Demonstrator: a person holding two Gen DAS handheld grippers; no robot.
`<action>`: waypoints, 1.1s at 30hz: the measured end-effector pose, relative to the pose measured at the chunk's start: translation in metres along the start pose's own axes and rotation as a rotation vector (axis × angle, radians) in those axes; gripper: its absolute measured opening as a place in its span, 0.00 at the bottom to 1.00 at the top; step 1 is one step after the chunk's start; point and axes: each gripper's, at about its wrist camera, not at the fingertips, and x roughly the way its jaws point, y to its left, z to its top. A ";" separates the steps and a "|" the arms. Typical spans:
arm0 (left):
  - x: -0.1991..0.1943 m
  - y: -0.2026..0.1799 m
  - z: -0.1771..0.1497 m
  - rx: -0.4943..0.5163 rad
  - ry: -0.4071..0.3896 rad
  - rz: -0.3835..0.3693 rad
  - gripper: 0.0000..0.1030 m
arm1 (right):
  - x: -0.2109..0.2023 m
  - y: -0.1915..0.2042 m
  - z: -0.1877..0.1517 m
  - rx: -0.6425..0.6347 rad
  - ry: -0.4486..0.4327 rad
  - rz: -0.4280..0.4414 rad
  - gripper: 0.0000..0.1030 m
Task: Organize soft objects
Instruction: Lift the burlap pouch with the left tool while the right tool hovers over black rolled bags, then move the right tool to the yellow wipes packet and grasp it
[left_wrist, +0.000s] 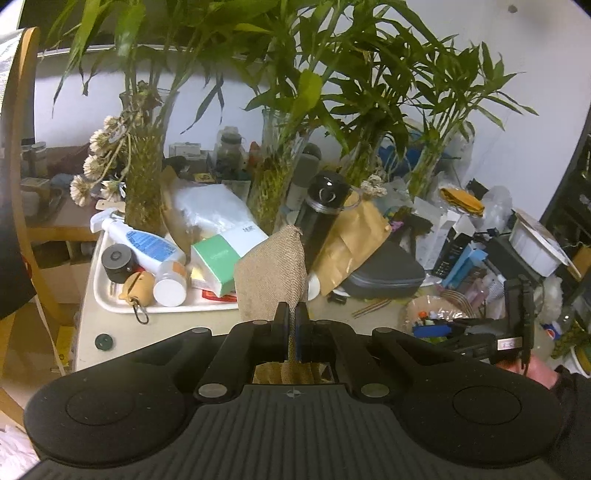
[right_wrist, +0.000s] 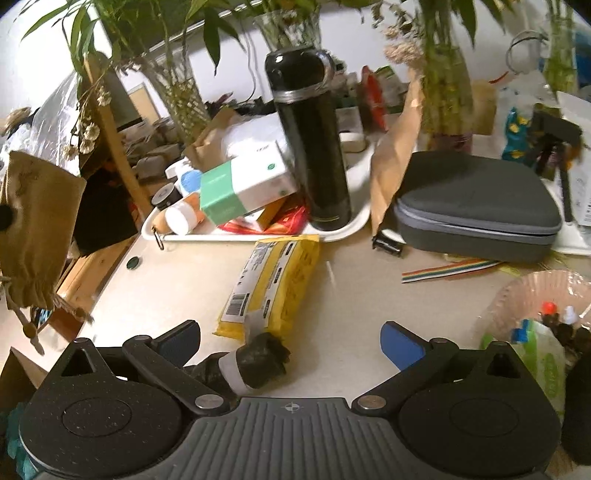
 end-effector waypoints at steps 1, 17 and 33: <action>-0.001 0.001 0.000 0.000 -0.002 0.000 0.03 | 0.002 0.001 0.001 -0.007 0.005 0.000 1.00; -0.006 0.000 0.002 0.003 -0.012 0.013 0.03 | 0.049 0.011 0.014 -0.106 0.074 0.072 1.00; 0.003 0.009 0.002 0.039 0.024 0.226 0.03 | 0.112 0.040 0.070 -0.127 0.305 -0.034 1.00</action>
